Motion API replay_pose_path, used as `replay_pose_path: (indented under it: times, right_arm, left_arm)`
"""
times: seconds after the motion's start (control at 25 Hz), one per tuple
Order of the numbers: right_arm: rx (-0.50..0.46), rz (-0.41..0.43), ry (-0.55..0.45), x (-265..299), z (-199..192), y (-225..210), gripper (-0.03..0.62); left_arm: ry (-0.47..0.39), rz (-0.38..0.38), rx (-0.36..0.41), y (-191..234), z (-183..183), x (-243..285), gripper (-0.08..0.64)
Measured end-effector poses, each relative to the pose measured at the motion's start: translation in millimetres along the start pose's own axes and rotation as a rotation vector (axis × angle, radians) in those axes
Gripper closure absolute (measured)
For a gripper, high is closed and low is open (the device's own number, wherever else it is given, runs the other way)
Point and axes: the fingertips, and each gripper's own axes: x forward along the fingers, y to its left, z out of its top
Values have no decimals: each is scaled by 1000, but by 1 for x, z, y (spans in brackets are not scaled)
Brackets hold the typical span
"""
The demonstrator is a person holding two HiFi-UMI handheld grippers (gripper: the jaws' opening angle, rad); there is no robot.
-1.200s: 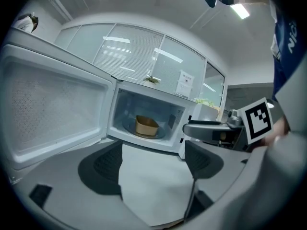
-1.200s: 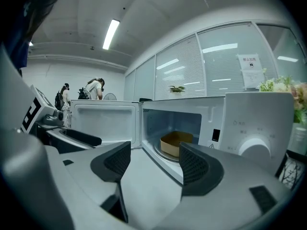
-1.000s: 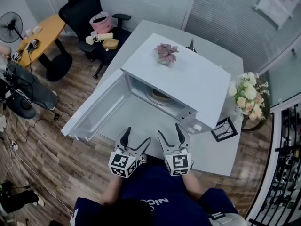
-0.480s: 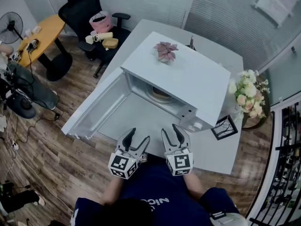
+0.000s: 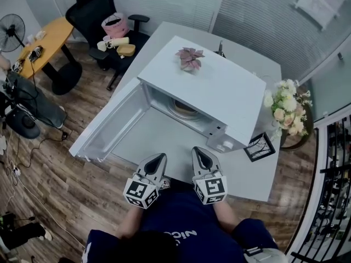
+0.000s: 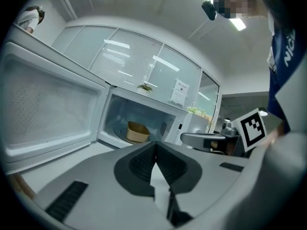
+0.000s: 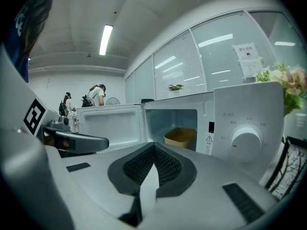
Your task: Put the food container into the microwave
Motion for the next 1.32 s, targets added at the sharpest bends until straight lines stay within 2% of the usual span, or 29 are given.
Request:
replay_pose_path:
  times: [0.12, 0.24, 0.48, 0.84, 1.32]
  right_arm:
    - [28, 23, 5, -2, -1, 0, 583]
    - [8, 56, 12, -3, 1, 8, 583]
    - [-3, 51, 33, 0, -5, 12, 583]
    - [-24, 71, 44, 0, -6, 13, 583]
    - [-27, 78, 66, 5, -12, 6, 584]
  left_arm:
    - [15, -16, 11, -4, -2, 3, 558]
    - [20, -33, 30, -7, -1, 6, 558]
    - [40, -49, 60, -11, -3, 11, 558]
    - [42, -60, 58, -10, -2, 17, 557]
    - [43, -27, 58, -3, -2, 22, 557]
